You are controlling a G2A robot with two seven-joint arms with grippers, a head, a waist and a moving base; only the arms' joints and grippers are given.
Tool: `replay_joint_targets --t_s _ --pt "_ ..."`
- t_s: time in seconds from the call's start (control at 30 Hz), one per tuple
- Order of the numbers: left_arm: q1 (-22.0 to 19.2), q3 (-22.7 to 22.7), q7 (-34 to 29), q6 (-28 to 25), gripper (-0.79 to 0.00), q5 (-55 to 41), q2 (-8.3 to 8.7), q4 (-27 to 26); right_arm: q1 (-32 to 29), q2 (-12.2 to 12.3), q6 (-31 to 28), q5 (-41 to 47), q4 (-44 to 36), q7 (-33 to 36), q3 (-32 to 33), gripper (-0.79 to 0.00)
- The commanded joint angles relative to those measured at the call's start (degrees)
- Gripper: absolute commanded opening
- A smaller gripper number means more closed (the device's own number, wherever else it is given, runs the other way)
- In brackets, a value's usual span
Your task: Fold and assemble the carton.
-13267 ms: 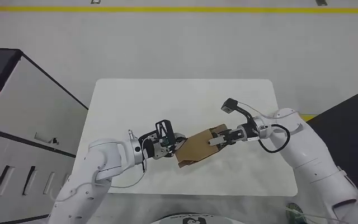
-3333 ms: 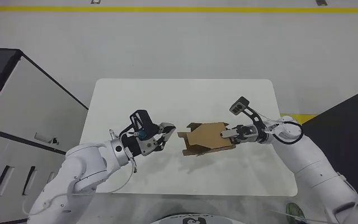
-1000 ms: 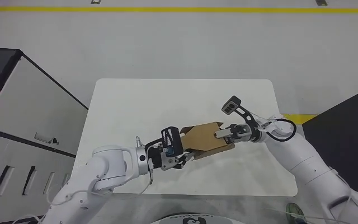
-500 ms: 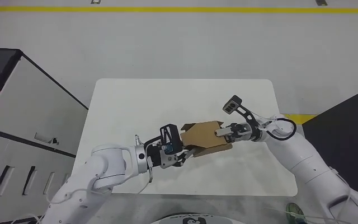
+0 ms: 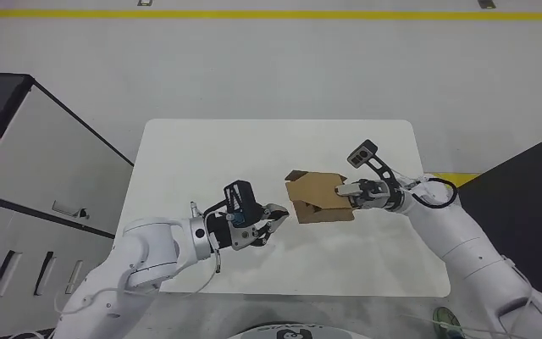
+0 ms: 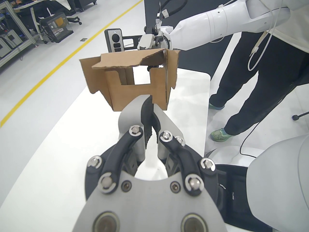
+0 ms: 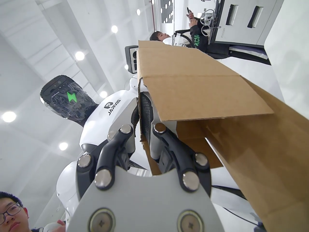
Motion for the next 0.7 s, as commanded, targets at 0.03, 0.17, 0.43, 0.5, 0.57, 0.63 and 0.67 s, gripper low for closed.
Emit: replay_joint_targets --t_s 0.03,0.17,0.43,0.5,0.57,0.63,0.67 --pt "1.03 -0.85 0.42 -0.46 -0.785 0.01 0.16 -1.19 0.04 -0.44 -0.14 0.87 1.56 -0.18 0.59 -0.785" --pt "1.80 -1.01 0.65 -1.18 -0.785 0.63 0.29 -3.08 0.28 -1.02 -0.03 0.45 2.55 -2.06 0.90 -0.785" --pt "0.90 0.55 0.51 -1.35 -0.785 0.88 0.22 -2.61 0.27 -1.77 -0.46 -3.24 1.62 -1.82 1.26 -0.785" --pt "0.54 0.82 0.46 -1.24 -0.785 0.75 0.19 -2.45 0.15 -1.89 -0.73 -4.26 1.41 -1.60 1.43 -0.785" --pt "0.32 1.18 0.25 -1.17 -0.785 0.62 0.18 -2.06 0.00 -2.00 -0.92 -5.05 0.99 -0.92 1.55 -0.785" --pt "0.02 1.56 0.00 -1.15 -0.785 0.57 0.16 -1.61 -0.18 -2.10 -0.63 -5.77 0.27 -0.63 1.85 -0.785" --pt "-0.11 1.74 -0.01 -1.10 -0.785 0.46 0.14 -1.45 -0.33 -2.14 -0.50 -6.20 -0.09 -0.50 2.07 -0.785"
